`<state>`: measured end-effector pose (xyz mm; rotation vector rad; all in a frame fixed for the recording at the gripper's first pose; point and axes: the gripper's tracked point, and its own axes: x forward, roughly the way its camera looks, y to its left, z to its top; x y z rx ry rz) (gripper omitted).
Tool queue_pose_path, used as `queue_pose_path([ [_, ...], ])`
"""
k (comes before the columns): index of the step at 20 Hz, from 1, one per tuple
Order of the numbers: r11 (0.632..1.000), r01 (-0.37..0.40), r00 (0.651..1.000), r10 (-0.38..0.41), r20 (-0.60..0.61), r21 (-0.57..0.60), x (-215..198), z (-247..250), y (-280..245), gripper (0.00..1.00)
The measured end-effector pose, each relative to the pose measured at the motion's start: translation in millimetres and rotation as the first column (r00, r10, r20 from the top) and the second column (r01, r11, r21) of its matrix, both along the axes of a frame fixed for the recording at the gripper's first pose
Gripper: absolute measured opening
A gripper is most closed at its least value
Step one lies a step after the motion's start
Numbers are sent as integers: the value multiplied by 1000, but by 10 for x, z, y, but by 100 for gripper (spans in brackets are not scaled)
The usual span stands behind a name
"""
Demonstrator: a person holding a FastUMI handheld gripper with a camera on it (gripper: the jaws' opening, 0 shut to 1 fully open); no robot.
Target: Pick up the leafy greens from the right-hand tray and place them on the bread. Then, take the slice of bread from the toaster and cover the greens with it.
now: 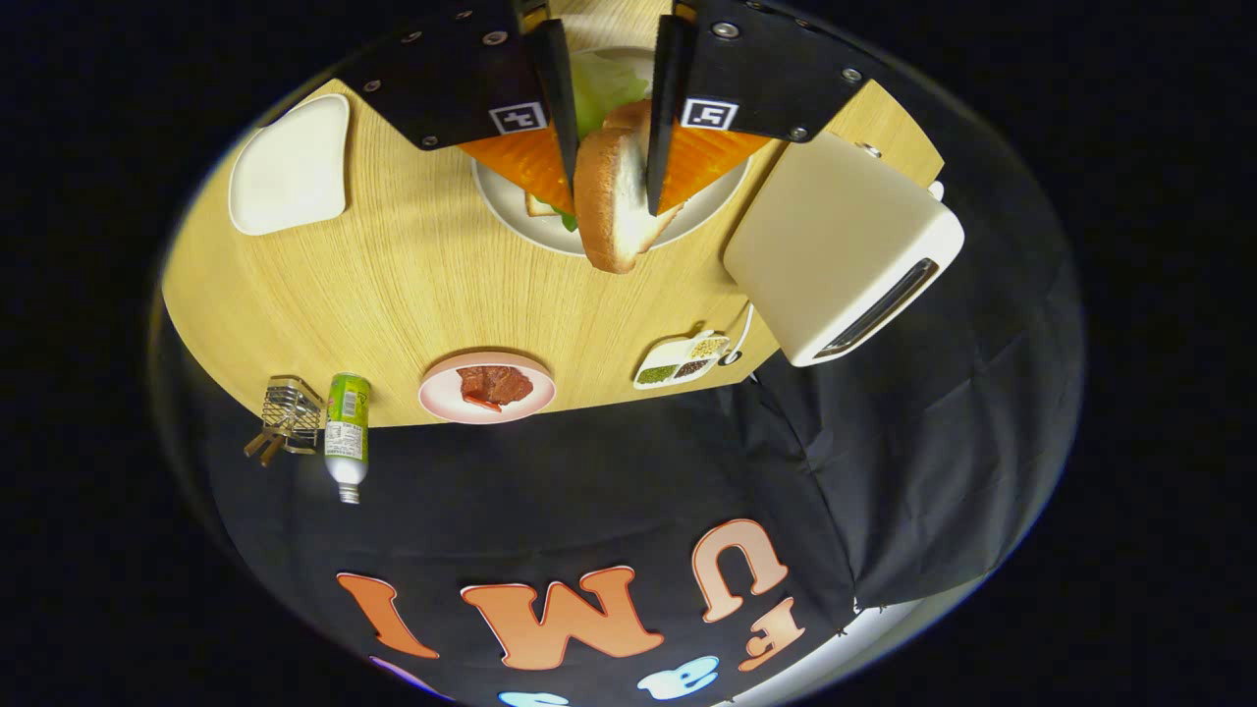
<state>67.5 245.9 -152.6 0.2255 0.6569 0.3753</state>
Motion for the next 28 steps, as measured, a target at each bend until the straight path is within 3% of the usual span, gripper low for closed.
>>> queue_pose_path([
  [7, 997, 44, 999, -44, -2, -70, 99, -153, -170, 67],
  [12, 991, 102, 994, -97, 49, -91, 164, -42, -424, 92],
  [14, 984, 134, 988, -124, 87, -115, 185, 36, -601, 98],
  [21, 958, 242, 954, -206, 219, -153, 163, 455, -1324, 98],
  [28, 928, 345, 885, -271, 379, -143, 19, 1035, -2029, 98],
])
